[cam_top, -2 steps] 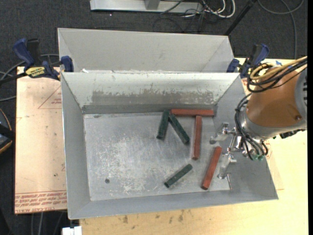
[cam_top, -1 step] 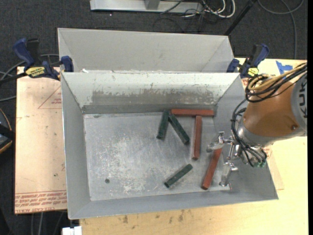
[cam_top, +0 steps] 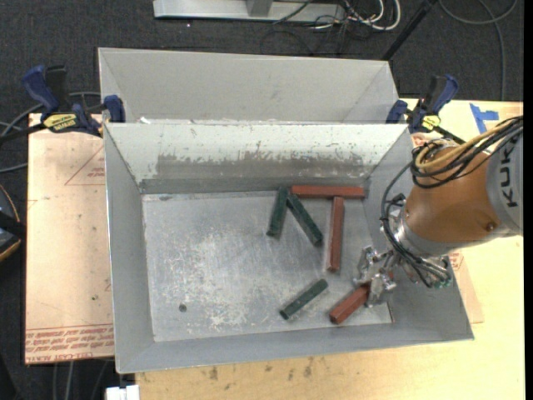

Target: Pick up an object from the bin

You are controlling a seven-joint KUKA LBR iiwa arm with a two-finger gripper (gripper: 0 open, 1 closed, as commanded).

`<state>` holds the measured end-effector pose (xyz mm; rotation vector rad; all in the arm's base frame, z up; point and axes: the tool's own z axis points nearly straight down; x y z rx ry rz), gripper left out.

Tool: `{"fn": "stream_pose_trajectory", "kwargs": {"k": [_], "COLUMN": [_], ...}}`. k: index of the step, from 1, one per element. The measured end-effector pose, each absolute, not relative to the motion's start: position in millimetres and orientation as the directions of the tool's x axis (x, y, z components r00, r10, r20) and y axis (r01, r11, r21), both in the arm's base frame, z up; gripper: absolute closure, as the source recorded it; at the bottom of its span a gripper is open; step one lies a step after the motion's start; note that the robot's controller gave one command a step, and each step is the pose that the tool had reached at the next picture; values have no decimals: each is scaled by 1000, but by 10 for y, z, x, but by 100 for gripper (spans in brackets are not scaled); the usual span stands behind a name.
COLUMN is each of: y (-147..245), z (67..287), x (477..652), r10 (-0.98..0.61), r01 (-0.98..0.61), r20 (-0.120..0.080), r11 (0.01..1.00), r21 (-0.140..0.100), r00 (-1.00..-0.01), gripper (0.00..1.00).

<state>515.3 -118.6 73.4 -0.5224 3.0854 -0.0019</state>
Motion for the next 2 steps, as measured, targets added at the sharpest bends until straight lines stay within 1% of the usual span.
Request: {"fn": "stream_pose_trajectory", "kwargs": {"k": [1,2], "y": [-1186,-1169], "z": [734,2027], "x": [5153,5479], "r10": [-329,-353], "r01": [-329,-353], "r20": [-12,-3], "r11": [944,935], "r21": [-3,0], "r00": [-944,-935], "gripper": [100,100]}}
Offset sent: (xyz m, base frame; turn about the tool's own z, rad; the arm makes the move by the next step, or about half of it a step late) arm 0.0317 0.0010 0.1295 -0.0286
